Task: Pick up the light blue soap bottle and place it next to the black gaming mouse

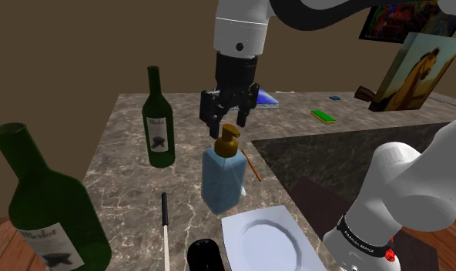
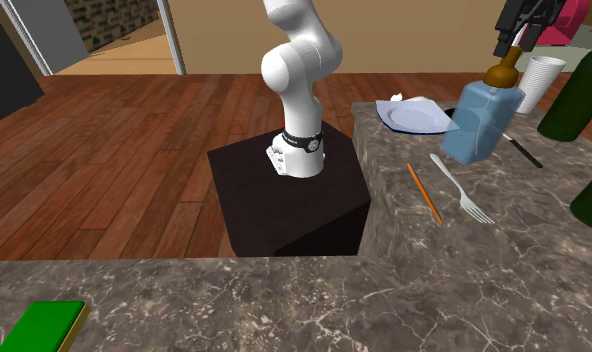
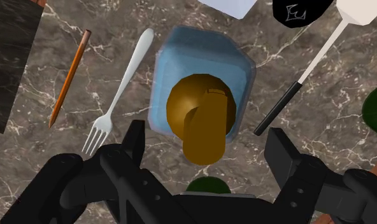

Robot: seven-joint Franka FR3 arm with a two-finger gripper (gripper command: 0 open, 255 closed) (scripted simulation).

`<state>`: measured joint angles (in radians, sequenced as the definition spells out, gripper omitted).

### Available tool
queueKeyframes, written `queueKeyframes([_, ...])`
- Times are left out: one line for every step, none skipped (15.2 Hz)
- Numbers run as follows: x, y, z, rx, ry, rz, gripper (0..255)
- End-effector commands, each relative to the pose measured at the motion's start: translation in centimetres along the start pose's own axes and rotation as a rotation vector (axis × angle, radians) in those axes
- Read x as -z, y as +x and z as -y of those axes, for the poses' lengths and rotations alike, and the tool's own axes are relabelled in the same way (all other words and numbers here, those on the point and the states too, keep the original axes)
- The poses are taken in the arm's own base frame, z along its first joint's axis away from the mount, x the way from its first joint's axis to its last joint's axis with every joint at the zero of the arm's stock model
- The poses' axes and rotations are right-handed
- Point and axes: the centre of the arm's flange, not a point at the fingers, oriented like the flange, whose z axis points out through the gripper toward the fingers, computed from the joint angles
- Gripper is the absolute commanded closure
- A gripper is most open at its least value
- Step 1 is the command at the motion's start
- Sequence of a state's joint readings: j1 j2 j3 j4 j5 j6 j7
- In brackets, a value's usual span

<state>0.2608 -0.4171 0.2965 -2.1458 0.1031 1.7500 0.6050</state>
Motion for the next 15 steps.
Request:
queueKeyframes([0.0, 0.0, 0.0, 0.000, 0.000, 0.000, 0])
queueKeyframes([0.0, 0.0, 0.0, 0.000, 0.000, 0.000, 0])
queueKeyframes([0.0, 0.0, 0.0, 0.000, 0.000, 0.000, 0])
queueKeyframes([1.3, 0.0, 0.0, 0.000, 0.000, 0.000, 0])
queueKeyframes([2.6, 0.0, 0.0, 0.000, 0.000, 0.000, 0])
queueKeyframes([4.0, 0.0, 0.0, 0.000, 0.000, 0.000, 0])
queueKeyframes([5.0, 0.0, 0.0, 0.000, 0.000, 0.000, 0])
queueKeyframes([5.0, 0.0, 0.0, 0.000, 0.000, 0.000, 0])
queueKeyframes([5.0, 0.0, 0.0, 0.000, 0.000, 0.000, 0])
queueKeyframes([5.0, 0.0, 0.0, 0.000, 0.000, 0.000, 0])
queueKeyframes([5.0, 0.0, 0.0, 0.000, 0.000, 0.000, 0])
queueKeyframes([5.0, 0.0, 0.0, 0.000, 0.000, 0.000, 0])
queueKeyframes([5.0, 0.0, 0.0, 0.000, 0.000, 0.000, 0])
queueKeyframes([5.0, 0.0, 0.0, 0.000, 0.000, 0.000, 0])
queueKeyframes([5.0, 0.0, 0.0, 0.000, 0.000, 0.000, 0])
